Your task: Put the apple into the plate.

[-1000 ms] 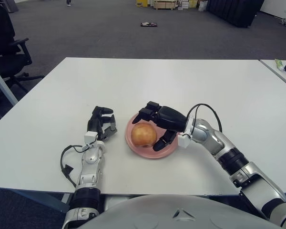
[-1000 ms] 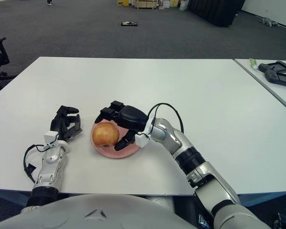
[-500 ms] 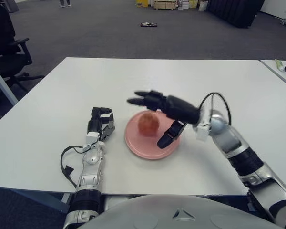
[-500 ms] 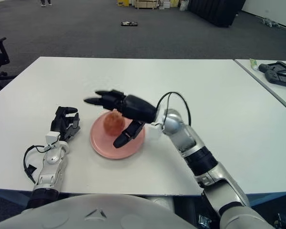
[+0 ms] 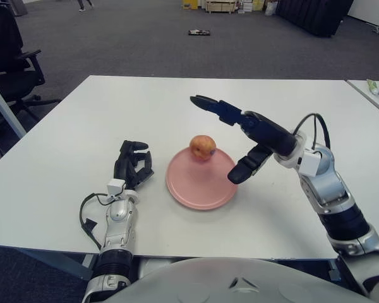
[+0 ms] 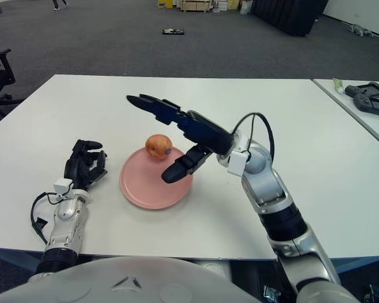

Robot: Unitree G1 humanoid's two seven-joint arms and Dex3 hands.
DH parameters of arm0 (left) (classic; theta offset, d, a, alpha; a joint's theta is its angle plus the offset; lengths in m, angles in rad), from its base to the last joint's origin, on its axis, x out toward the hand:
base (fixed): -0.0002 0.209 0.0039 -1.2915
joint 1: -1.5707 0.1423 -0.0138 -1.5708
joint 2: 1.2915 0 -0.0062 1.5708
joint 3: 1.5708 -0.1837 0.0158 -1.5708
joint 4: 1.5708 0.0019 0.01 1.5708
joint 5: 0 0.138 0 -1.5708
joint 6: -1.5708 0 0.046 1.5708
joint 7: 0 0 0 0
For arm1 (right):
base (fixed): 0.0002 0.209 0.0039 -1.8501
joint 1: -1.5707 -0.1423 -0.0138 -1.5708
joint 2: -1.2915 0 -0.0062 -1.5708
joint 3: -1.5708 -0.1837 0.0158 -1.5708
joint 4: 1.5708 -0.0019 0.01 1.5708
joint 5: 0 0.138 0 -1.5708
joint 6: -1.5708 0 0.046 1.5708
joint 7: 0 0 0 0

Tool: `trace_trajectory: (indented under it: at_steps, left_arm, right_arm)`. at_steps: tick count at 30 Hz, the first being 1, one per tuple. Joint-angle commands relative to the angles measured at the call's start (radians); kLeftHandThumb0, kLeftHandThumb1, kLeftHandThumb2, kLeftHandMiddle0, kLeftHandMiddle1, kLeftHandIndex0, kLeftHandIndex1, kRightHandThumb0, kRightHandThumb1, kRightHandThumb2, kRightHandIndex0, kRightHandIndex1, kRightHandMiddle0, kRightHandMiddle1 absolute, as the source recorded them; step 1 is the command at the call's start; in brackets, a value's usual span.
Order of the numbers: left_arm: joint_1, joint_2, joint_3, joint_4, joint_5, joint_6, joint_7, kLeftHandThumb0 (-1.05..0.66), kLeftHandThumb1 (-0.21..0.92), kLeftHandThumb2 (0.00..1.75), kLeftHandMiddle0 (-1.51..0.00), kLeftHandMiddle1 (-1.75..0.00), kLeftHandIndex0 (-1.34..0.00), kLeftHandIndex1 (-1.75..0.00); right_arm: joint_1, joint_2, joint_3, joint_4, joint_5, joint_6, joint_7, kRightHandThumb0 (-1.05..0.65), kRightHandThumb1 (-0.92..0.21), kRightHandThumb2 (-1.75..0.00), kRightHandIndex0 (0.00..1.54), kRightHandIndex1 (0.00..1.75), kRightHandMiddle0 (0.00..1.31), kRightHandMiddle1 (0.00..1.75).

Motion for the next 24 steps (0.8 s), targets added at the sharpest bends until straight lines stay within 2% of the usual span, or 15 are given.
trace_trajectory:
  at_steps: [1,3,8,9,10,13,14,15,16,17,19,22,24]
  left_arm:
    - [0.013,-0.004,0.004,0.050,-0.009,0.022,-0.008,-0.42,0.51,1.08,-0.83,-1.75,-0.46,-1.75]
    - [0.013,-0.003,0.004,0.050,-0.008,0.023,-0.007,-0.42,0.51,1.08,-0.83,-1.75,-0.46,-1.75]
    - [0.015,-0.004,0.004,0.044,-0.014,0.026,-0.010,-0.42,0.52,1.08,-0.83,-1.75,-0.46,-1.75]
    - [0.015,-0.005,0.004,0.043,-0.016,0.026,-0.012,-0.42,0.51,1.08,-0.83,-1.75,-0.46,-1.75]
    - [0.015,-0.006,0.004,0.041,-0.017,0.024,-0.014,-0.42,0.51,1.08,-0.83,-1.75,-0.46,-1.75]
    - [0.016,-0.006,0.002,0.039,-0.016,0.021,-0.017,-0.42,0.51,1.09,-0.84,-1.75,-0.46,-1.75]
    - [0.016,-0.004,0.001,0.039,-0.014,0.020,-0.018,-0.42,0.51,1.09,-0.84,-1.75,-0.46,-1.75]
    - [0.016,-0.003,0.001,0.039,-0.014,0.019,-0.019,-0.42,0.51,1.09,-0.85,-1.75,-0.46,-1.75]
    - [0.016,-0.003,0.000,0.039,-0.013,0.018,-0.020,-0.42,0.51,1.09,-0.85,-1.75,-0.46,-1.75]
    - [0.016,-0.002,0.000,0.040,-0.013,0.017,-0.022,-0.42,0.51,1.09,-0.85,-1.75,-0.46,-1.75]
    - [0.015,-0.001,0.000,0.042,-0.013,0.015,-0.025,-0.42,0.51,1.09,-0.85,-1.75,-0.46,-1.75]
    - [0.013,-0.001,0.000,0.043,-0.013,0.015,-0.025,-0.42,0.50,1.09,-0.85,-1.75,-0.46,-1.75]
    - [0.010,-0.001,0.001,0.048,-0.011,0.012,-0.023,-0.42,0.50,1.10,-0.85,-1.75,-0.46,-1.75]
  right_arm:
    - [0.031,0.039,-0.045,0.036,-0.016,-0.077,-0.046,-1.05,-0.92,-0.39,0.00,0.00,0.00,0.00]
    - [0.045,0.059,-0.059,0.046,-0.019,-0.102,-0.064,-1.05,-0.92,-0.40,0.00,0.00,0.00,0.00]
    - [0.192,0.118,-0.149,0.055,-0.011,-0.122,-0.173,-1.05,-0.92,-0.45,0.00,0.00,0.00,0.00]
    - [0.215,0.137,-0.169,0.072,0.001,-0.119,-0.197,-1.05,-0.92,-0.46,0.00,0.00,0.00,0.00]
    - [0.232,0.183,-0.178,0.063,-0.017,-0.091,-0.253,-1.05,-0.92,-0.47,0.00,0.00,0.00,0.00]
    - [0.240,0.257,-0.194,0.066,-0.056,-0.061,-0.342,-1.05,-0.92,-0.52,0.03,0.03,0.00,0.16]
    - [0.233,0.271,-0.209,0.099,-0.053,-0.071,-0.361,-1.04,-0.92,-0.53,0.05,0.12,0.00,0.33]
    - [0.227,0.281,-0.220,0.122,-0.051,-0.077,-0.376,-1.02,-0.92,-0.53,0.03,0.28,0.00,0.51]
    - [0.224,0.288,-0.226,0.136,-0.051,-0.082,-0.386,-1.02,-0.92,-0.54,0.02,0.38,0.00,0.63]
    - [0.228,0.306,-0.228,0.129,-0.054,-0.077,-0.405,-1.01,-0.92,-0.54,0.01,0.42,0.00,0.67]
    - [0.235,0.335,-0.229,0.117,-0.064,-0.075,-0.435,-0.95,-0.92,-0.60,0.04,0.76,0.00,0.98]
    - [0.250,0.364,-0.228,0.107,-0.076,-0.081,-0.467,-0.88,-0.89,-0.68,0.08,1.00,0.00,1.23]
    - [0.292,0.409,-0.230,0.104,-0.087,-0.094,-0.512,-0.82,-0.87,-0.74,0.14,1.09,0.03,1.35]
